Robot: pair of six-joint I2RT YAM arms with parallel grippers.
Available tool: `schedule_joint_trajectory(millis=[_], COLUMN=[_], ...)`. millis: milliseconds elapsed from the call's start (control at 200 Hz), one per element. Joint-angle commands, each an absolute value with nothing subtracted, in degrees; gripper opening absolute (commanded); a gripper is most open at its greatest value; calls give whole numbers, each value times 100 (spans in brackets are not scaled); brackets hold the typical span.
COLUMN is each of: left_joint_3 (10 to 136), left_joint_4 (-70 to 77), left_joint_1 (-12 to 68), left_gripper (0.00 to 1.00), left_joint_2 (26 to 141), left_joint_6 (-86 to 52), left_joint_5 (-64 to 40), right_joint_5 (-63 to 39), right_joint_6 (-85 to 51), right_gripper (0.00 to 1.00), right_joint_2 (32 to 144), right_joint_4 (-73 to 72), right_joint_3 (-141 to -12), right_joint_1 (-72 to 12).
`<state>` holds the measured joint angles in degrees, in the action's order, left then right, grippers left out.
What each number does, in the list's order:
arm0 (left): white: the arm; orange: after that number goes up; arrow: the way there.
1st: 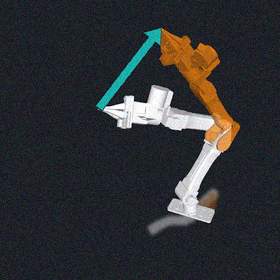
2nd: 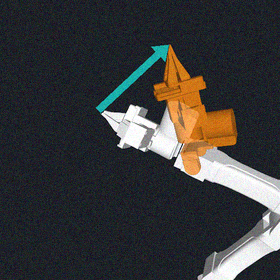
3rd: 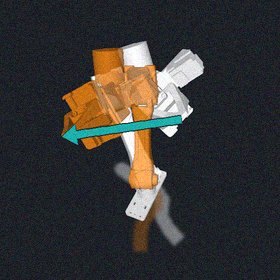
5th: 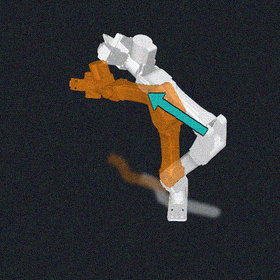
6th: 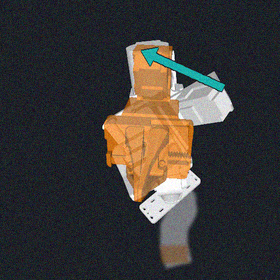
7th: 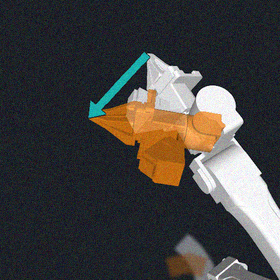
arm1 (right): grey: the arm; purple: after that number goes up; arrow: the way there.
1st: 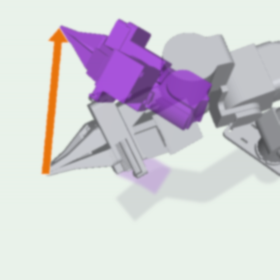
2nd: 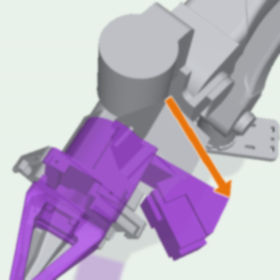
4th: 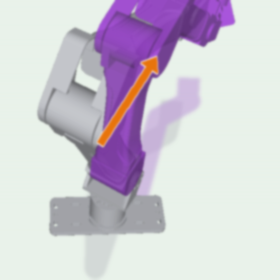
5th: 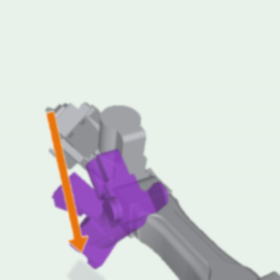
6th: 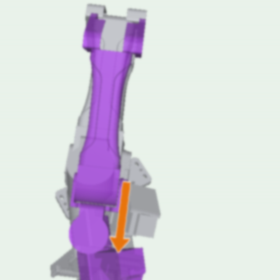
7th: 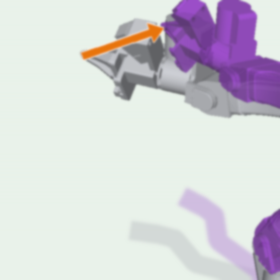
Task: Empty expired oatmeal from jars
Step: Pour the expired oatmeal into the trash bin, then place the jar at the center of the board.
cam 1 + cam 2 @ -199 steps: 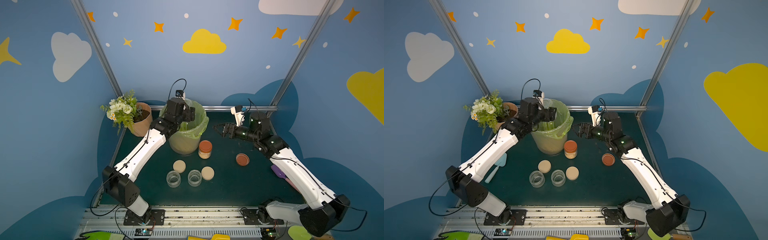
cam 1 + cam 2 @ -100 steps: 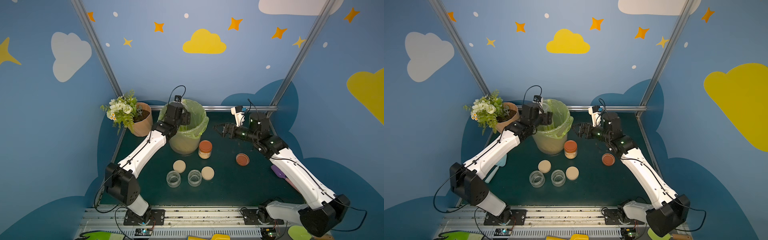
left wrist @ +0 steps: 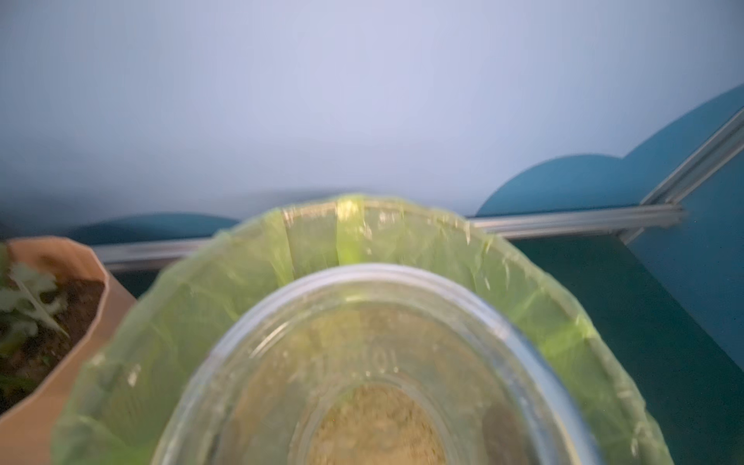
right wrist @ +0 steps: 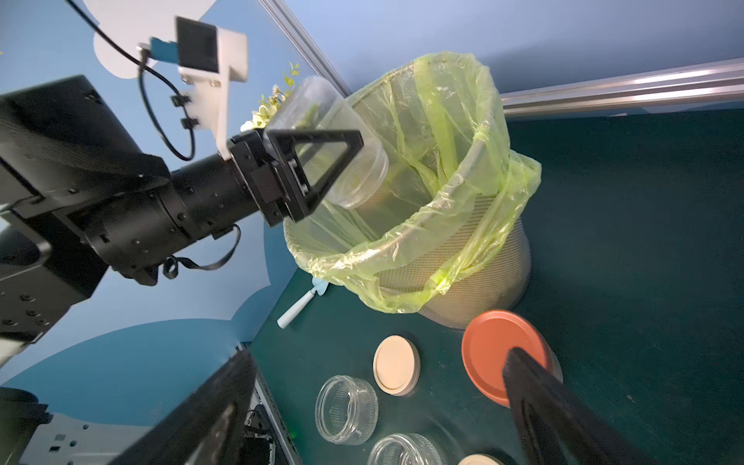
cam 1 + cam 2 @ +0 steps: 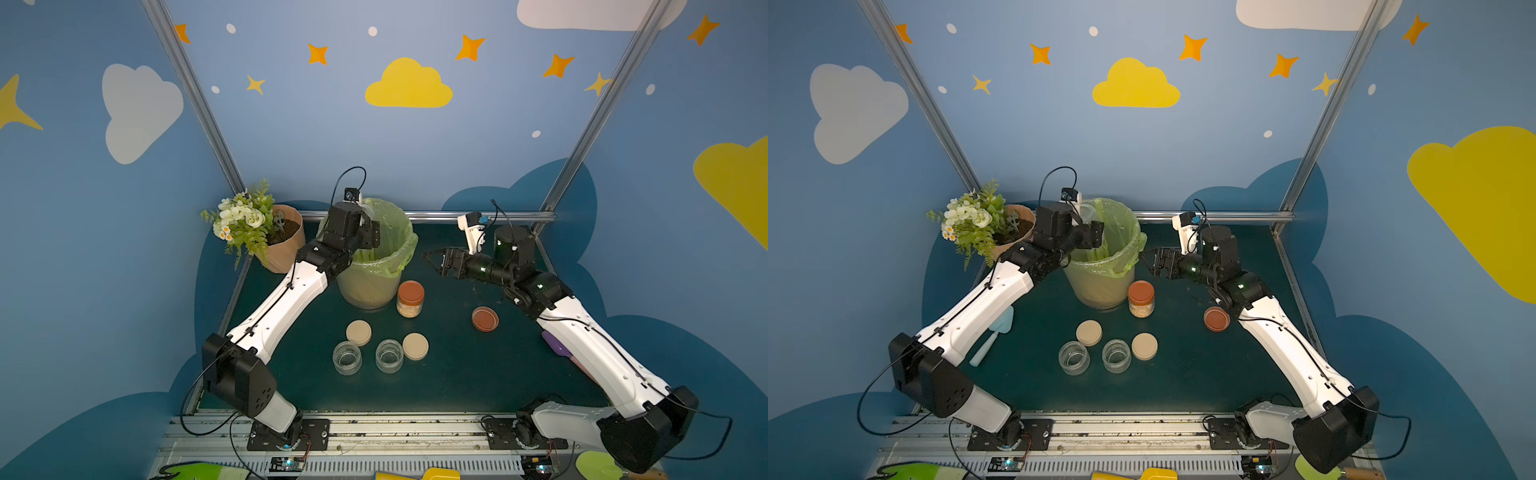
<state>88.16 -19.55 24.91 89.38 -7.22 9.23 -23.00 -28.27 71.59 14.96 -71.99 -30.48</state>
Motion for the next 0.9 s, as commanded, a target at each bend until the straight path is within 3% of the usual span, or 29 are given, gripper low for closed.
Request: schedule_joint_trajectory(millis=[0, 105, 335, 541, 896], left_joint_3=[9291, 8645, 8303, 7389, 6808], left_joint_4=[-1370, -285, 287, 1641, 3402], left_joint_1=[2424, 2570, 3006, 3196, 3797], left_gripper=[3, 3, 3, 3, 3], left_joint_2=[8608, 8175, 7778, 7444, 7947], left_joint_6=[-1305, -1918, -3000, -4576, -6477], left_joint_5=[423, 439, 608, 770, 1313], right_joint_5=[-2383, -2430, -2416, -2098, -1049], right_joint_6=[-2949, -3319, -4453, -5417, -6283], right_gripper=[96, 96, 96, 96, 96], right_joint_2=[7260, 7281, 7299, 7054, 6574], right_joint_4=[1221, 713, -412, -1915, -3893], right_joint_3=[-7280, -7181, -6787, -5926, -4613], right_joint_1=[-3085, -3085, -3120, -3129, -3362])
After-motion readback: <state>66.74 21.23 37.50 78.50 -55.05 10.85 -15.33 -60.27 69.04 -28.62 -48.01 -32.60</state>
